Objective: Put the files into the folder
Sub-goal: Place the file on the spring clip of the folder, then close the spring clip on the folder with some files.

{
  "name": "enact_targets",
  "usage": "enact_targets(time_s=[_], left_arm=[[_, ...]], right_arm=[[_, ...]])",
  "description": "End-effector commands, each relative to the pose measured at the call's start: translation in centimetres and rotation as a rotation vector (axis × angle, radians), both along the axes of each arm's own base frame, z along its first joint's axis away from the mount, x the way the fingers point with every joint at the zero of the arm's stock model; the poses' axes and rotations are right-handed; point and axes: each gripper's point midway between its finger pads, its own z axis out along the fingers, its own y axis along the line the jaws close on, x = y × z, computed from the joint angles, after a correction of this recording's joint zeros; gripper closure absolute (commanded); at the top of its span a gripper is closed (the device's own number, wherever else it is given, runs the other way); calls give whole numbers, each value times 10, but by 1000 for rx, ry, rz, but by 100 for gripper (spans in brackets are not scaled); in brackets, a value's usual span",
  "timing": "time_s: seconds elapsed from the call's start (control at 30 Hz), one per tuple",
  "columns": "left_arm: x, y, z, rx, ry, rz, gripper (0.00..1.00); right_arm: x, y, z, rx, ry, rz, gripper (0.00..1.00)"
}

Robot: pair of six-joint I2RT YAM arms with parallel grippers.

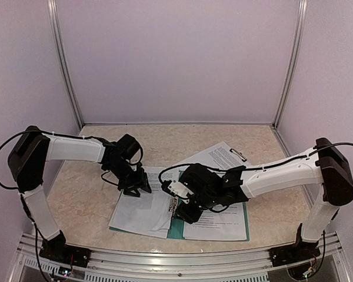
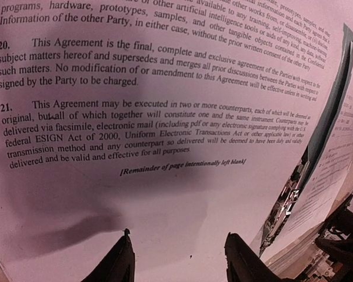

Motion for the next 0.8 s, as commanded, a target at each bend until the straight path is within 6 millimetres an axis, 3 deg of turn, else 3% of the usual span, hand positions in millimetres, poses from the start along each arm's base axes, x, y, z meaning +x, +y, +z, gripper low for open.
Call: enact_targets(time_s=[0.0, 0.43, 0.77], left_arm=[[-5, -3, -11, -12, 20, 6, 50], [-11, -2, -31, 14, 64, 3, 51], [-14, 0, -33, 29, 71, 2, 50]], right_arm=[[-2, 8, -9, -63, -56, 41, 43], [1, 12, -10, -107, -93, 76, 47], [-5, 13, -21, -239, -171, 189, 50]])
